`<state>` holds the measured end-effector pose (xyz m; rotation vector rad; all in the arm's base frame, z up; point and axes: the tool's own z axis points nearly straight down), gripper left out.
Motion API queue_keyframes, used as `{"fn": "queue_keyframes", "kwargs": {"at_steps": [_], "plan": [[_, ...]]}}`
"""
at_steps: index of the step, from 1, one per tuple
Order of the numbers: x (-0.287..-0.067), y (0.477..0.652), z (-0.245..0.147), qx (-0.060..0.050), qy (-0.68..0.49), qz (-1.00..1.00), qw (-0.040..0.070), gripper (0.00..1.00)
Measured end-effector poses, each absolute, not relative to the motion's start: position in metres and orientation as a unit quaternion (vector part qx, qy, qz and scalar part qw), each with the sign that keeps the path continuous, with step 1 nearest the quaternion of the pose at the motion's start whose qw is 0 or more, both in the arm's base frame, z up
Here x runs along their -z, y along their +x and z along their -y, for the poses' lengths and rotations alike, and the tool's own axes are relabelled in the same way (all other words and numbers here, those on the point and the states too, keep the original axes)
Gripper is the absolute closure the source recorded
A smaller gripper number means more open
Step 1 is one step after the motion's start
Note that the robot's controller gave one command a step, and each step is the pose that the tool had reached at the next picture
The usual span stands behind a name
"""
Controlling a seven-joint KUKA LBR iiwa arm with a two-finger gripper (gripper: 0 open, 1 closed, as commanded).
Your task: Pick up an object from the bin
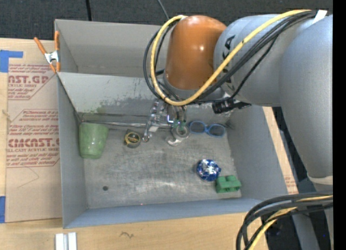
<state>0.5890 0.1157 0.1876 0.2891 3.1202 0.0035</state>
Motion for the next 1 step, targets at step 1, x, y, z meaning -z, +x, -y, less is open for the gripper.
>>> {"fn": "queue_keyframes", "kwargs": {"at_steps": [1], "plan": [[-0.1843, 0.5875, -0.1158, 0.000, 0.092, -0.996, 0.001, 0.00]]}}
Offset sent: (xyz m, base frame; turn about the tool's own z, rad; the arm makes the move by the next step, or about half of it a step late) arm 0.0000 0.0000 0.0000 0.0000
